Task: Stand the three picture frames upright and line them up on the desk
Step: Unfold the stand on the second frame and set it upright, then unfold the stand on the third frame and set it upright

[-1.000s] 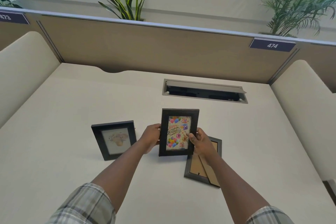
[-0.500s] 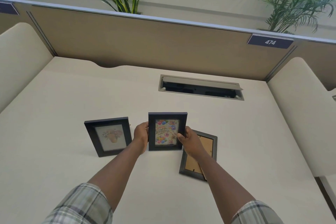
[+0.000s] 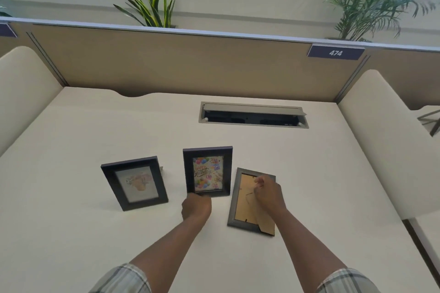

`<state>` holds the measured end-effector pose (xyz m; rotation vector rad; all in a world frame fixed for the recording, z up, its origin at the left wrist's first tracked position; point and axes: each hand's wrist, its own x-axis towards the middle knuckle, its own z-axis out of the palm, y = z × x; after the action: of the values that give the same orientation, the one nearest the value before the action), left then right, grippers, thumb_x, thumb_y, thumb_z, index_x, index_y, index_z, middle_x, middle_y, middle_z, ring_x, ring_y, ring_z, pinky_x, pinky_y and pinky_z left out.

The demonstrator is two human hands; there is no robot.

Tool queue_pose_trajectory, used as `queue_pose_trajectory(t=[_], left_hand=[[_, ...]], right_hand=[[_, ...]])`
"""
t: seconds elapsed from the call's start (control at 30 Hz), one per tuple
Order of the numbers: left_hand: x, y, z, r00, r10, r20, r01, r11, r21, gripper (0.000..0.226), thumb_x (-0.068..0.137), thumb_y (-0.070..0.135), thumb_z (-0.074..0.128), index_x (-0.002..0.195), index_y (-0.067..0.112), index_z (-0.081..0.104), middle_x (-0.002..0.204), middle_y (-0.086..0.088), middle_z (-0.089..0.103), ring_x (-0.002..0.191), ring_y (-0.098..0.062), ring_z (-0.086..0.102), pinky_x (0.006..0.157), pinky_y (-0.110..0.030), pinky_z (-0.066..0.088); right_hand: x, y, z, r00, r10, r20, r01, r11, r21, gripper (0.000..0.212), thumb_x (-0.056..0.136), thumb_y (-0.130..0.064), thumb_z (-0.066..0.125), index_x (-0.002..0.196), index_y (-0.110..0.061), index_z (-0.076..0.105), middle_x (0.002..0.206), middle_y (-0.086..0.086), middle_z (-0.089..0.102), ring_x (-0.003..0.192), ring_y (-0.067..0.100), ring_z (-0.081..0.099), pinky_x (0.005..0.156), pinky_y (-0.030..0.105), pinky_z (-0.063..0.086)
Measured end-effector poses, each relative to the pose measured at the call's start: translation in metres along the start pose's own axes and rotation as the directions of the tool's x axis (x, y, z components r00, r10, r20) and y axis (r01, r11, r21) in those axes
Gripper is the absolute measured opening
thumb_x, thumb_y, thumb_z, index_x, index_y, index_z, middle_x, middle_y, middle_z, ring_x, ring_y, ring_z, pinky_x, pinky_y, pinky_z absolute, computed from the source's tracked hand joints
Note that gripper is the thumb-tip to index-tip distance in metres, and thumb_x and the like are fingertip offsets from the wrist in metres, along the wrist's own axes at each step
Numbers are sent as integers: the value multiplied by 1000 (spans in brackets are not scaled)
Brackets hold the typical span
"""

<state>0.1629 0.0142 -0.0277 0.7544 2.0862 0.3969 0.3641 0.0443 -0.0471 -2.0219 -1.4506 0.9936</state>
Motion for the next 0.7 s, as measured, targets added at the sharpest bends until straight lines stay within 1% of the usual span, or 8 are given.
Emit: queue_pose_trajectory(t=[0.1, 0.23, 0.33, 0.43, 0.53, 0.6, 0.63, 0.7], left_hand=[[-15, 8, 30, 968, 233, 98, -249, 945, 213, 23, 88, 13, 51, 108, 6, 58, 106, -11, 64, 85, -24, 60, 66, -30, 47], [-30, 37, 68, 885, 409, 221, -457, 854, 249, 27, 88, 13, 51, 114, 5, 55, 108, -11, 61, 84, -21, 57, 58, -26, 43], [-36, 54, 94, 900, 362, 243, -420, 870, 259, 46, 83, 23, 59, 125, 8, 47, 119, -10, 57, 95, -25, 60, 66, -30, 49], [-38, 66, 117, 934, 294, 205, -344, 894, 286, 75, 77, 33, 70, 138, 7, 36, 129, -11, 55, 109, -29, 60, 72, -32, 48], [-42, 76, 128, 974, 168, 151, -208, 927, 312, 77, 75, 32, 75, 134, 4, 34, 126, -13, 58, 108, -30, 62, 70, -34, 49], [-45, 80, 132, 988, 101, 114, -133, 936, 325, 74, 76, 26, 74, 132, 3, 32, 125, -15, 58, 108, -31, 62, 69, -35, 48], [-44, 81, 133, 991, 86, 101, -115, 936, 334, 72, 77, 22, 73, 132, 2, 31, 125, -17, 57, 108, -32, 61, 68, -35, 47], [-43, 82, 135, 992, 84, 89, -110, 933, 342, 69, 77, 17, 70, 132, 0, 33, 124, -18, 56, 106, -31, 61, 64, -33, 45]], right_hand=[[-5, 20, -11, 996, 63, -56, -68, 995, -77, 27, 85, -6, 46, 105, -16, 61, 107, 4, 63, 94, 18, 58, 77, 29, 46], [-14, 38, -21, 991, 113, -69, -123, 979, -160, 15, 83, -10, 56, 97, -16, 55, 101, 5, 55, 95, 25, 57, 77, 34, 48], [-18, 50, -24, 986, 159, -44, -164, 973, -159, 29, 82, -15, 62, 109, -16, 53, 103, 3, 51, 100, 26, 57, 75, 31, 44], [-17, 59, -22, 981, 192, -7, -192, 978, -84, 38, 81, -17, 63, 117, -11, 51, 106, 10, 61, 101, 28, 60, 75, 31, 46], [-15, 59, -26, 966, 258, 27, -259, 965, 28, 36, 82, -16, 62, 116, -8, 54, 107, 8, 62, 101, 27, 61, 74, 27, 44], [-14, 62, -33, 950, 305, 68, -310, 948, 78, 9, 77, -7, 60, 82, -13, 58, 81, 1, 52, 77, 21, 55, 61, 24, 36], [-10, 64, -33, 945, 312, 98, -321, 942, 95, 23, 71, -2, 59, 61, -17, 45, 67, -1, 39, 61, 19, 41, 54, 26, 26], [-7, 66, -38, 943, 308, 129, -321, 942, 99, 38, 62, 1, 56, 52, -18, 25, 60, 3, 25, 60, 18, 22, 57, 31, 17]])
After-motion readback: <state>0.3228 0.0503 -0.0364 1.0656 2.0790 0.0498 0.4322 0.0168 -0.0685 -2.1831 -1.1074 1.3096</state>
